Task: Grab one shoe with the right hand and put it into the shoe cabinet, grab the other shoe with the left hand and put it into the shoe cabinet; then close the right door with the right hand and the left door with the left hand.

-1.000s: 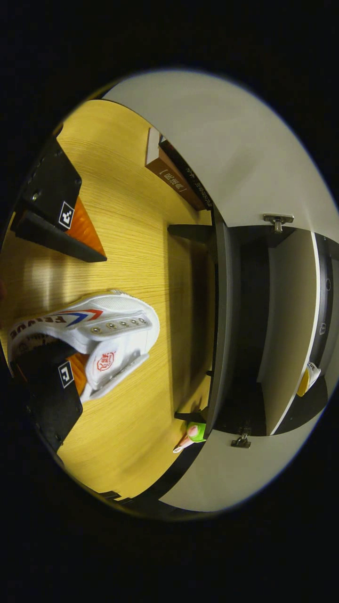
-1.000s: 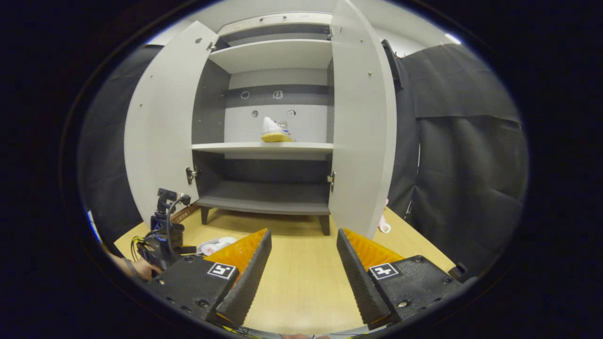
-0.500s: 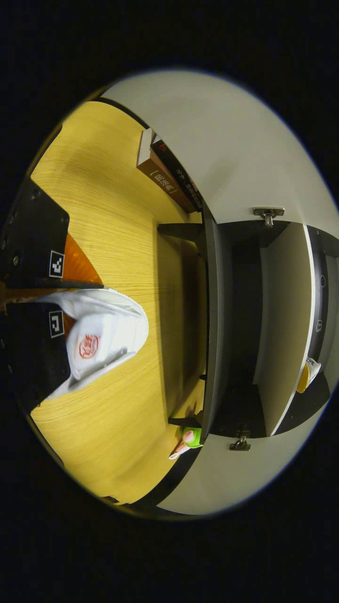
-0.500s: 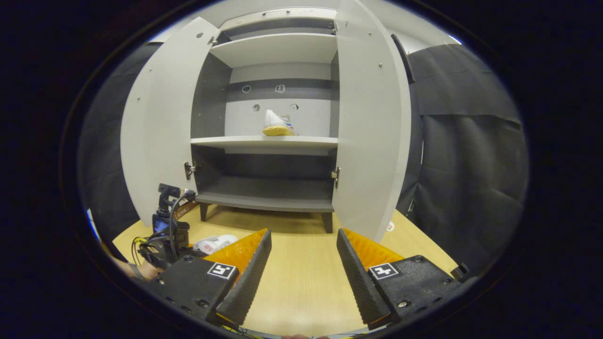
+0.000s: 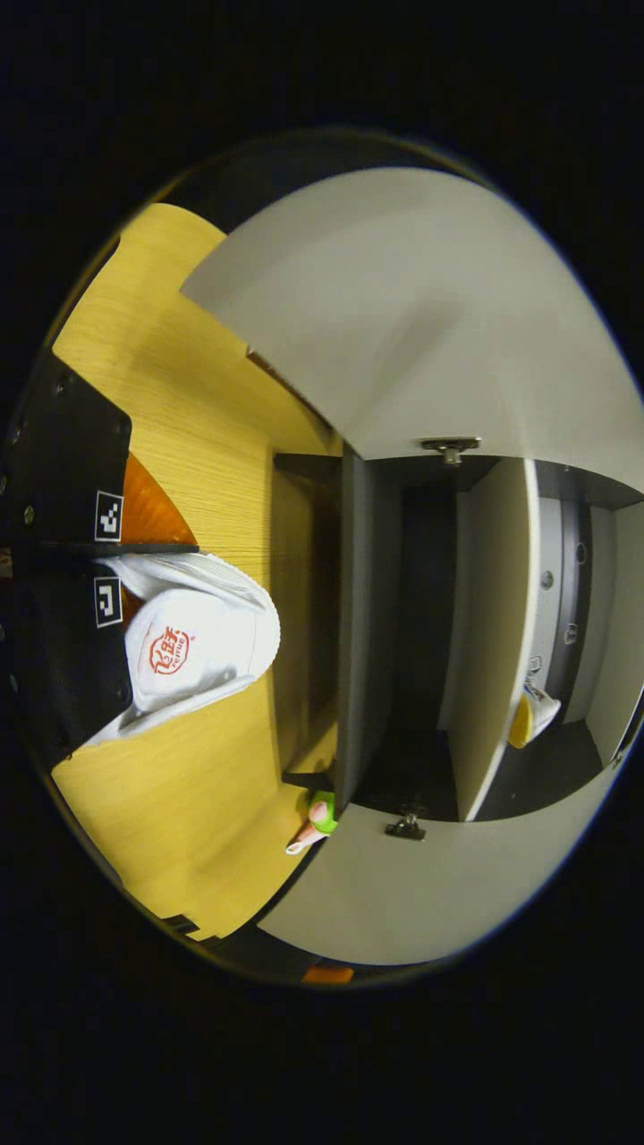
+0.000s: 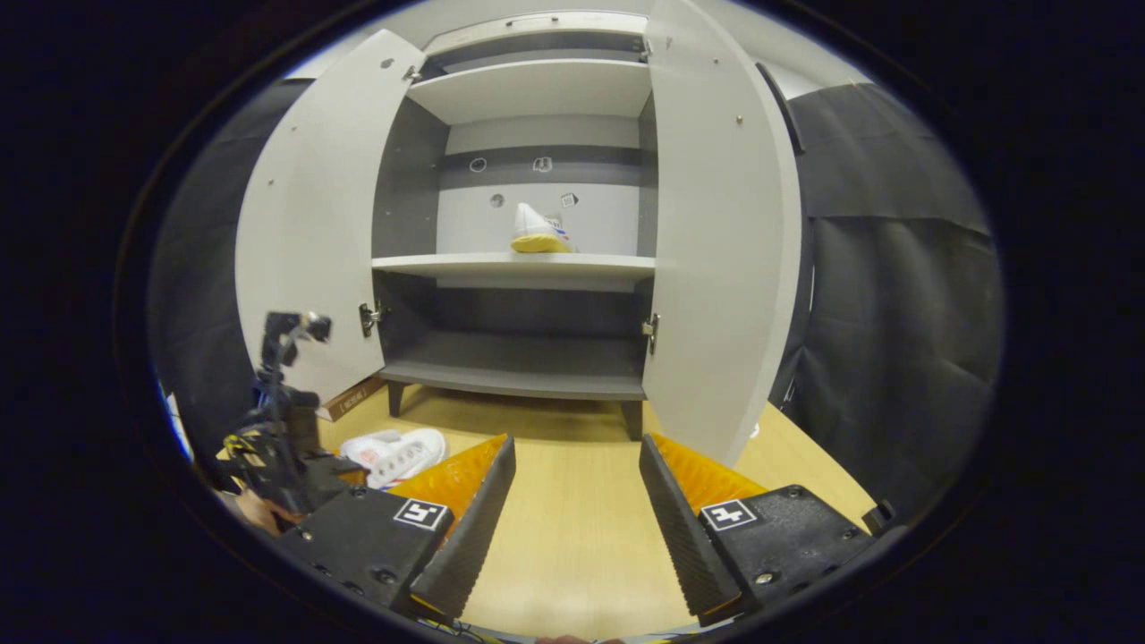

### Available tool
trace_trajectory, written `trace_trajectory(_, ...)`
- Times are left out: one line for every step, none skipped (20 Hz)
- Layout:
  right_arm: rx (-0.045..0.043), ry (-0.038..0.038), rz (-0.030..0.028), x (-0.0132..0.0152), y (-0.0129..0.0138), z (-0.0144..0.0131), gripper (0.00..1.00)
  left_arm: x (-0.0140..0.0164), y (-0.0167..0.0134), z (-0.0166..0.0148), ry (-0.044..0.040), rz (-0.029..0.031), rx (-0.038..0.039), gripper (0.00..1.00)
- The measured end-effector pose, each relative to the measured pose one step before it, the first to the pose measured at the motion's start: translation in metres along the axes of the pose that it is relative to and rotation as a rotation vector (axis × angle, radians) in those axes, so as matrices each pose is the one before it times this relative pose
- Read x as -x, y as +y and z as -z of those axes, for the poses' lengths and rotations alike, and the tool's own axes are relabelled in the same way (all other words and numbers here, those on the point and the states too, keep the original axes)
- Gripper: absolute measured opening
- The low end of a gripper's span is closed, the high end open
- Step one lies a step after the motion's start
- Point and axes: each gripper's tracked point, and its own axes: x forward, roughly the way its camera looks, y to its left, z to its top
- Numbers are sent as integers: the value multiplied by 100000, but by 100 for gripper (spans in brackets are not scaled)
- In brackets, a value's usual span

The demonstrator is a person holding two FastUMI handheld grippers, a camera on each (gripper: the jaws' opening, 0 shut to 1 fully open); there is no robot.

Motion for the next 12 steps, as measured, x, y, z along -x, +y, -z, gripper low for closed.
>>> trace_trajectory(-57,-463,-563,-20,226,-135,88,1252,7,-1676,-2481,-186,1561,0)
trace_trajectory(66,-463,-643,23,251,-192,89,1149,-70,-1602,-2108,841,2590,0)
trace_trajectory(126,-723,-610,62,242,-198,88,729,-237,-1871,-2129,793,2060,0)
trace_trajectory(260,-735,-713,81,214,-263,88,736,-210,-1933,-2010,-560,717,0)
trace_trajectory(456,-733,-570,58,246,-251,88,821,-128,-2437,-4168,-861,-35,0)
trace_trajectory(567,-713,-636,73,208,-275,88,287,-157,-2501,-4030,-380,638,0)
trace_trajectory(436,-583,-462,82,195,-87,88,-4,-150,-2463,-3452,-65,1509,0)
trace_trajectory(90,-587,-515,47,124,-200,88,-319,-226,-2509,-3823,-240,1807,0)
trace_trajectory(-51,-648,-421,149,214,-135,88,-509,-266,-2411,-3674,-251,1442,0)
trace_trajectory(42,-542,-265,80,112,-154,88,-797,-330,-2256,-3301,-1005,1003,0)
trace_trajectory(46,-323,-310,91,114,7,88,-776,-187,-1884,-2369,-1116,148,0)
trace_trajectory(-35,-116,-244,85,166,-10,88,-1014,-403,-1680,-1837,-477,-216,0)
